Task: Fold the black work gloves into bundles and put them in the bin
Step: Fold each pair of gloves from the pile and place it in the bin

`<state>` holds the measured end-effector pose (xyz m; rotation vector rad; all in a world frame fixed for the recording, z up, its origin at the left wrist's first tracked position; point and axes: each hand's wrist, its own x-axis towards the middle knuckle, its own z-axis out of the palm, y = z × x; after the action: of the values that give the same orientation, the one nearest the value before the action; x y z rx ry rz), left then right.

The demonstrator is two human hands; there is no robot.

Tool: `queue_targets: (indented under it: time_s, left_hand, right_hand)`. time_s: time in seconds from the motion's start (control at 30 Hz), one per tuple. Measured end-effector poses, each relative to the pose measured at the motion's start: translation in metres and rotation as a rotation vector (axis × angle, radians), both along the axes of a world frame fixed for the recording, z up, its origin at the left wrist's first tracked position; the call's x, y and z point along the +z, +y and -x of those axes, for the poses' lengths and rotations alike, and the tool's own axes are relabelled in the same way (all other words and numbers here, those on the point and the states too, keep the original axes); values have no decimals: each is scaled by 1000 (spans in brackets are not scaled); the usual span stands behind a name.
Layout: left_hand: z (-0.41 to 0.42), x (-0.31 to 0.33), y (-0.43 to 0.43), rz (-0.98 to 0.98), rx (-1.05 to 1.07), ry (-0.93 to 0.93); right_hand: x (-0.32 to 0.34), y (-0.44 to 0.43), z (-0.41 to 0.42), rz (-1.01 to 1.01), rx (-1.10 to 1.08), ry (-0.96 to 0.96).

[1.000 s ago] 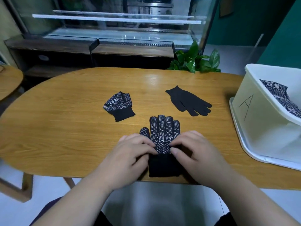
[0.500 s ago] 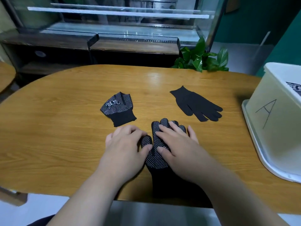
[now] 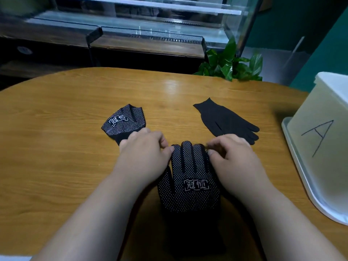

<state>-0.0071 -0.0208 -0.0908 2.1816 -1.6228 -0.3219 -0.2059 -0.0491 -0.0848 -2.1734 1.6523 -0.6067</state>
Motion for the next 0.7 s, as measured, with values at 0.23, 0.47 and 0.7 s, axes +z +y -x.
queue_targets:
  time_s: [0.23, 0.47, 0.7]
  left_hand:
    - [4, -6, -11, 27, 32, 26]
    - [9, -6, -10, 100, 48, 33]
    - [11, -8, -10, 101, 44, 20]
  right_hand:
    - [-3, -12, -9, -61, -116, 65]
    - [-8, -10, -16, -42, -132, 38]
    - [-10, -17, -27, -71, -129, 86]
